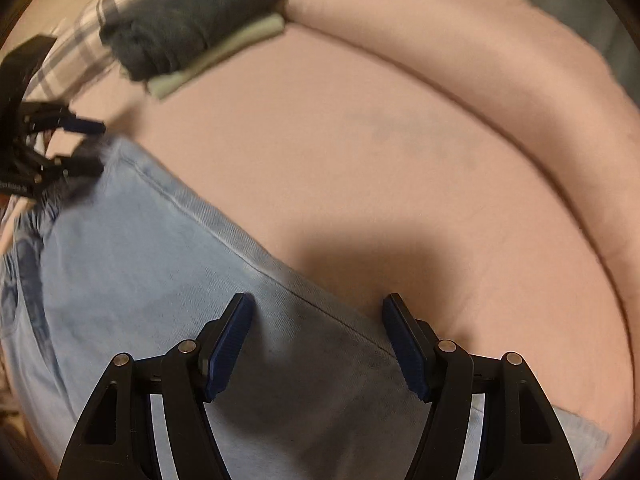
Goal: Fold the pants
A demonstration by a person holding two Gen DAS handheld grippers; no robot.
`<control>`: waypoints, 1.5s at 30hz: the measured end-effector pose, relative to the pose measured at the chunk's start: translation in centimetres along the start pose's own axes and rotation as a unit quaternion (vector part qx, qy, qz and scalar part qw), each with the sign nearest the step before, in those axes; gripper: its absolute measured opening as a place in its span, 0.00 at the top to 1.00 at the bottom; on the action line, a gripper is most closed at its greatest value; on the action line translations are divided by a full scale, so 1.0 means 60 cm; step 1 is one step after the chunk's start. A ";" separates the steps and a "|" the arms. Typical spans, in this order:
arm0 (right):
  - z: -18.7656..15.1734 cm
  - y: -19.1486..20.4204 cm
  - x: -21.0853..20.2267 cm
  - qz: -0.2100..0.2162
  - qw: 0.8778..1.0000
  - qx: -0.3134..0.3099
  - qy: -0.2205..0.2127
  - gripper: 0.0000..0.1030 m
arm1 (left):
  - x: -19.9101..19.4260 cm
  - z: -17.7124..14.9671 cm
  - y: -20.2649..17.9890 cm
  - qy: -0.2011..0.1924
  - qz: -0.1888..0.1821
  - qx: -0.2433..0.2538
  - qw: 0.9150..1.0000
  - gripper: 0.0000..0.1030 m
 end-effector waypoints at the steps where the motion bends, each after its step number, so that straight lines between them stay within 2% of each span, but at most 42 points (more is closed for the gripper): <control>1: 0.000 0.001 -0.001 0.001 1.000 -0.003 0.002 0.33 | 0.002 -0.001 -0.002 0.003 -0.002 0.008 1.000 0.38; 3: 0.001 0.010 -0.003 -0.004 1.000 -0.005 0.015 0.41 | 0.008 -0.005 -0.011 0.010 0.008 0.025 1.000 0.47; 4: 0.003 0.021 -0.006 -0.006 1.000 -0.017 0.017 0.61 | 0.015 0.010 -0.016 0.009 0.008 0.029 1.000 0.50; 5: 0.008 0.034 -0.013 -0.010 0.999 -0.032 0.015 0.85 | 0.009 0.010 -0.023 0.002 0.010 0.031 0.999 0.58; 6: 0.014 0.046 -0.019 -0.025 0.998 -0.047 0.015 0.86 | 0.004 0.011 -0.026 -0.006 0.013 0.034 0.999 0.66; 7: 0.017 0.056 -0.022 -0.036 0.997 -0.061 0.017 0.90 | -0.004 0.012 -0.029 -0.016 0.016 0.037 0.999 0.66; 9: 0.026 0.067 -0.028 -0.053 0.995 -0.078 0.018 0.91 | -0.013 0.015 -0.026 -0.030 0.019 0.032 0.999 0.69; 12: 0.045 0.058 -0.038 -0.068 0.996 -0.056 0.001 0.91 | -0.009 0.016 -0.010 -0.021 0.008 0.000 1.000 0.67; 14: 0.038 0.055 -0.018 -0.053 0.997 -0.047 0.034 0.91 | -0.012 0.017 -0.002 -0.016 -0.002 -0.015 1.000 0.62; 16: 0.036 0.061 -0.014 -0.064 0.995 -0.059 0.052 0.90 | -0.027 0.020 -0.001 -0.024 -0.007 -0.014 1.000 0.55; 18: 0.042 0.064 -0.035 -0.050 0.996 -0.062 0.042 0.78 | -0.044 0.025 0.004 -0.038 -0.012 -0.019 0.999 0.43; 20: 0.048 0.066 -0.059 -0.033 0.996 -0.075 0.025 0.51 | -0.050 0.034 0.013 -0.046 -0.011 -0.024 0.999 0.34; 22: 0.049 0.056 -0.056 -0.062 0.994 -0.080 0.041 0.46 | -0.035 0.040 0.012 -0.026 -0.006 -0.027 0.999 0.34; 24: 0.035 0.041 -0.026 -0.074 0.991 -0.068 0.083 0.46 | -0.015 0.044 0.001 -0.010 0.002 -0.028 1.000 0.36; 25: 0.028 0.037 -0.015 -0.065 0.992 -0.056 0.091 0.46 | -0.006 0.041 -0.003 -0.005 0.009 -0.028 1.000 0.38; 27: 0.024 0.034 -0.018 -0.052 0.996 -0.019 0.069 0.48 | -0.001 0.039 -0.021 0.000 0.011 -0.018 1.000 0.61; 29: 0.015 0.039 -0.029 -0.041 0.997 0.000 0.060 0.62 | -0.012 0.040 -0.033 -0.014 0.031 -0.001 0.999 0.68; 30: 0.011 0.045 -0.035 -0.046 0.997 -0.003 0.058 0.67 | -0.019 0.039 -0.042 -0.023 0.042 0.007 0.999 0.70; 32: 0.000 0.055 -0.054 -0.070 0.996 -0.015 0.052 0.84 | -0.038 0.043 -0.049 -0.037 0.047 0.006 0.998 0.72; 35: -0.006 0.074 -0.103 -0.100 0.995 -0.011 0.023 0.90 | -0.082 0.039 -0.048 -0.073 0.050 -0.001 0.996 0.74; 37: -0.011 0.086 -0.153 -0.122 0.992 -0.007 -0.006 0.90 | -0.128 0.024 -0.044 -0.105 0.052 0.008 0.993 0.74; 40: -0.025 0.119 -0.243 -0.152 0.987 -0.009 -0.050 0.90 | -0.194 -0.005 -0.079 -0.163 0.067 0.044 0.983 0.74; 41: -0.049 0.129 -0.275 -0.159 0.985 -0.011 -0.064 0.90 | -0.218 -0.017 -0.081 -0.180 0.073 0.056 0.979 0.74; 43: -0.070 0.153 -0.327 -0.176 0.980 -0.021 -0.088 0.90 | -0.261 -0.075 -0.099 -0.220 0.085 0.085 0.968 0.74; 45: -0.108 0.196 -0.372 -0.197 0.974 -0.029 -0.106 0.90 | -0.291 -0.111 -0.111 -0.254 0.100 0.109 0.956 0.74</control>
Point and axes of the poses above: each gripper's, at about its wrist camera, not at the fingertips, and x roughly the way its jaws point, y to its left, z to its top, the point moved 5 cm from there along x, roughly the way its jaws point, and after that the axes turned 11 degrees about -x, right-handed, at the moved point
